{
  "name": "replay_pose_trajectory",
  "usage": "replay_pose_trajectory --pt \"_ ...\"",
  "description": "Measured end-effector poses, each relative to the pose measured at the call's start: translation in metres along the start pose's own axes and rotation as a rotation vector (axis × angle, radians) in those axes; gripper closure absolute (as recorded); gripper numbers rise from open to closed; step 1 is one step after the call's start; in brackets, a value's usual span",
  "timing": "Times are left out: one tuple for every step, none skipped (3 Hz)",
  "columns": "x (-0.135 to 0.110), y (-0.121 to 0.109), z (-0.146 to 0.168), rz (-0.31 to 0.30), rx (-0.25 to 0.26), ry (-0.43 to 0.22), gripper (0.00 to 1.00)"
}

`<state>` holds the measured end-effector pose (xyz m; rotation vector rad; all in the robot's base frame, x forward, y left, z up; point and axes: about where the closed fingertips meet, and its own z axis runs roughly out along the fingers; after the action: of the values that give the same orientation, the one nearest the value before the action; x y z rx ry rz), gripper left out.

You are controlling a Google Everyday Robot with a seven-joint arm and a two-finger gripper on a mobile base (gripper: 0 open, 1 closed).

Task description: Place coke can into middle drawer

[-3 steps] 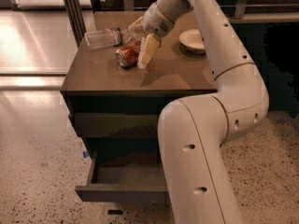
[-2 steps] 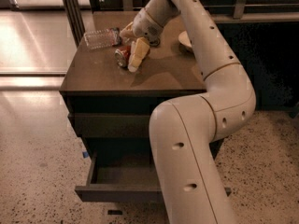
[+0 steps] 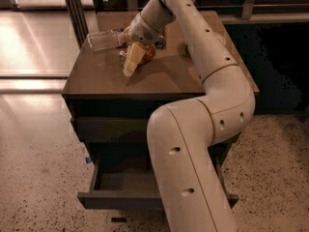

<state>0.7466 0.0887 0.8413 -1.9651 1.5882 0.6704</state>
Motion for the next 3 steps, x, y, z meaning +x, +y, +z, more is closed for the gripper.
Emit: replay_pose_trajectory --pt "-0.0015 -0.0049 0.0039 0.001 0.013 -0.006 0.11" --pt "-0.0015 -0.0049 0.0039 0.001 0.013 -0.006 0.34" --pt "-0.0015 -0.0049 0.0039 0.001 0.013 -0.006 0.58"
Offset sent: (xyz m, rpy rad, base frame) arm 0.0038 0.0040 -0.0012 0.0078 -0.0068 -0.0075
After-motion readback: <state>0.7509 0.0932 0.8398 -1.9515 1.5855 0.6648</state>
